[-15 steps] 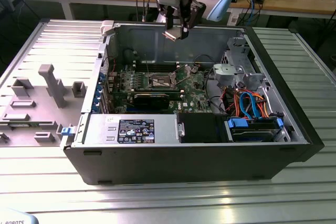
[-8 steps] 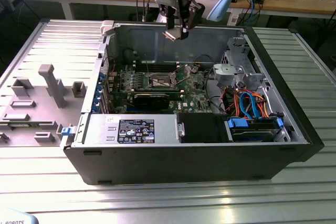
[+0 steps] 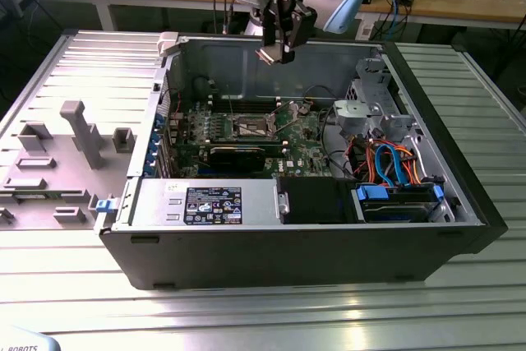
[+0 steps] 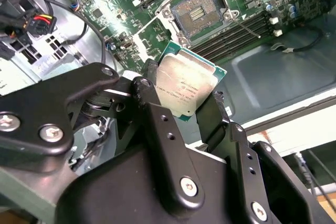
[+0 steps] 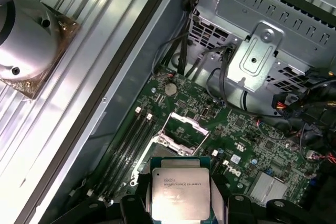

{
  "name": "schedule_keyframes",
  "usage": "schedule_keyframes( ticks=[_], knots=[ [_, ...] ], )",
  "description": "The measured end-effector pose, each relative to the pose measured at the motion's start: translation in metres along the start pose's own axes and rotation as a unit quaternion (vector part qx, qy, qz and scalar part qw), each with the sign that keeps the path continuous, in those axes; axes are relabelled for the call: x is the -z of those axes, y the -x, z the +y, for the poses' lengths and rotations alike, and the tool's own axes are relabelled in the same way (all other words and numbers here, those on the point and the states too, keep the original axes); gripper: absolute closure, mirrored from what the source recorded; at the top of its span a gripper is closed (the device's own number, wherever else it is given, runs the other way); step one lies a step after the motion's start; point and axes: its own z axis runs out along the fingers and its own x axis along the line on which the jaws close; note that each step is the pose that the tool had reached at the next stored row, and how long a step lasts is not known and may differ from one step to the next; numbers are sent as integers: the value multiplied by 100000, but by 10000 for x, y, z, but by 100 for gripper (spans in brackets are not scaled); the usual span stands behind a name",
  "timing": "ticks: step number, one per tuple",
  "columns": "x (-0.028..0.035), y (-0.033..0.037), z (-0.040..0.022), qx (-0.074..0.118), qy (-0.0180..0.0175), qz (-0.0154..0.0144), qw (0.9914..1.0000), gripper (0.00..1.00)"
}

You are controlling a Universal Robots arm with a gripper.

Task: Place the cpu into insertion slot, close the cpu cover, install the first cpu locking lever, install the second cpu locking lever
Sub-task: 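Place the cpu into insertion slot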

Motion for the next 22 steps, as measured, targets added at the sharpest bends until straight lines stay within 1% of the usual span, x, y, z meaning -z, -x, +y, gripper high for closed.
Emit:
schedule_keyframes(
  ticks=[2,16,17,18,19,22],
  knots=[
    [0,0,0,-422,3,-37,99999,46],
    [0,-4,-6,-474,7,-43,99999,46],
    [-1,-4,-8,-2378,42,-196,99972,46],
    [-1,-6,-11,-4523,70,-378,99897,46],
    [-1,-9,-15,-5586,87,-465,99843,46],
    [-1,-11,-20,-6107,96,-510,99812,46]
  ],
)
